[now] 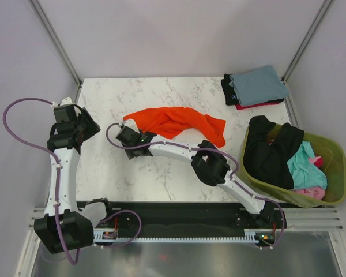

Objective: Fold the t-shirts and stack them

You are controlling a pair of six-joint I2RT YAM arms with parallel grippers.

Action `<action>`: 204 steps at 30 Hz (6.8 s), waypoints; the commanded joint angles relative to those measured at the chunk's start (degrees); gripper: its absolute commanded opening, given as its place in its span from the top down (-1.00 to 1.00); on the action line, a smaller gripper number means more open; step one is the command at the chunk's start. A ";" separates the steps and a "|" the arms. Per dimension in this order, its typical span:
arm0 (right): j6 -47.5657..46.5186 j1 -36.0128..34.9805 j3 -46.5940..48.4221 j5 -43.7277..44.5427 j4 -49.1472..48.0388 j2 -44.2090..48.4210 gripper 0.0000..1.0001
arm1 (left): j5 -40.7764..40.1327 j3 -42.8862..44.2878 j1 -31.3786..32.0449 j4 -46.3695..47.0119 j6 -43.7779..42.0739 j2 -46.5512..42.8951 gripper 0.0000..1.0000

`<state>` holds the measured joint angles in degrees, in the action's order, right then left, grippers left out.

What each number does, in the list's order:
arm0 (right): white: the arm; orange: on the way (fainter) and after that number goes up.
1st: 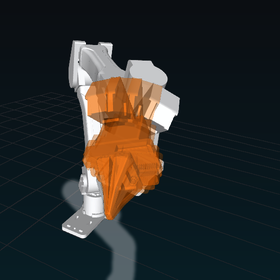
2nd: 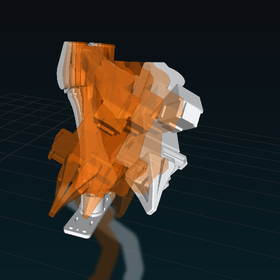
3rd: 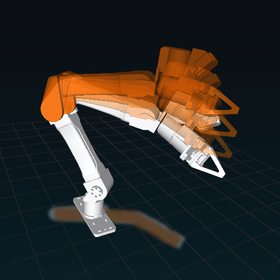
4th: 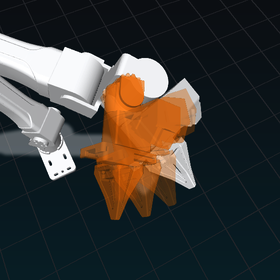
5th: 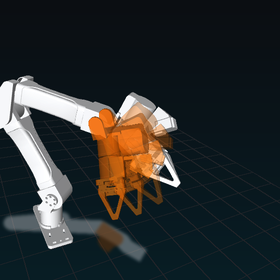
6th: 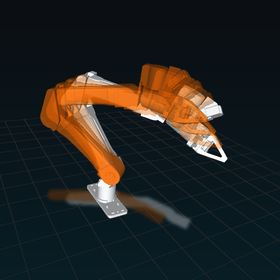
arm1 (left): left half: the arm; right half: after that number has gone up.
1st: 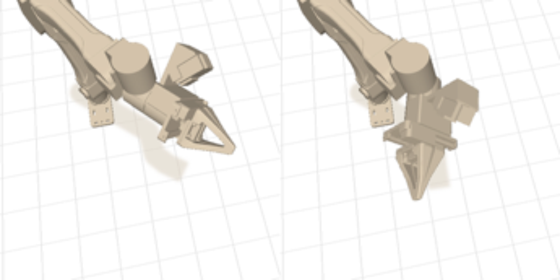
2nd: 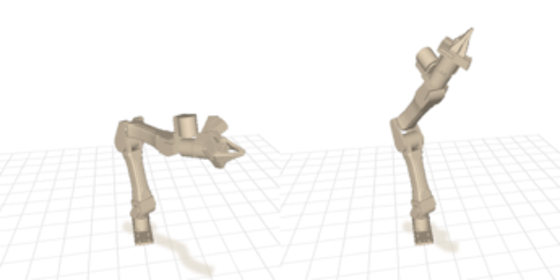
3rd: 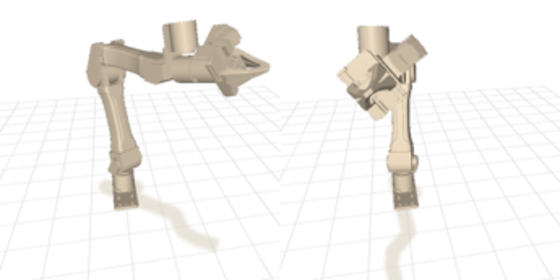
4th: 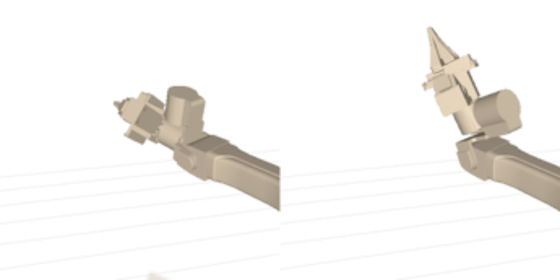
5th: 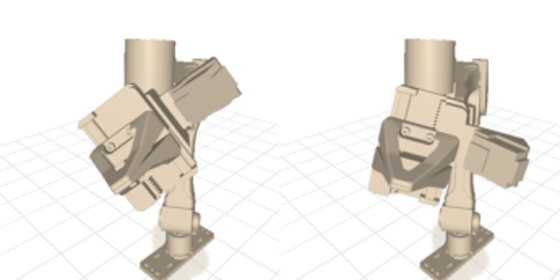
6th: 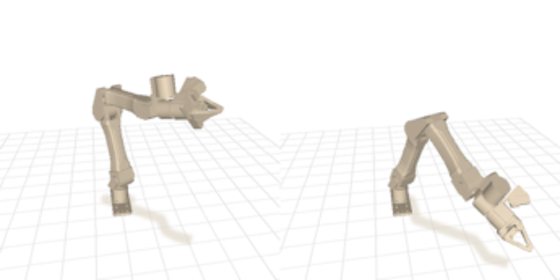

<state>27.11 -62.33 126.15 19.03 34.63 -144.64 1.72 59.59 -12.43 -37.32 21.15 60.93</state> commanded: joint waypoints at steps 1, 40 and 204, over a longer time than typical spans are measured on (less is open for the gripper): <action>-0.04 0.36 -3.09 3.47 1.67 -0.38 -0.16 | 1.45 -0.27 -0.32 2.08 0.65 -1.16 -0.06; 2.59 11.26 -84.66 7.87 -15.47 66.51 1.00 | -2.50 -19.69 39.23 9.99 19.63 14.40 -0.08; -12.36 32.43 15.40 0.49 -6.44 25.92 0.95 | -8.75 52.64 4.17 -16.29 -8.14 31.66 0.96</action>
<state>10.04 -35.48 130.82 21.04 20.91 -103.90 -17.72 112.92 -0.69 -49.67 9.28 81.10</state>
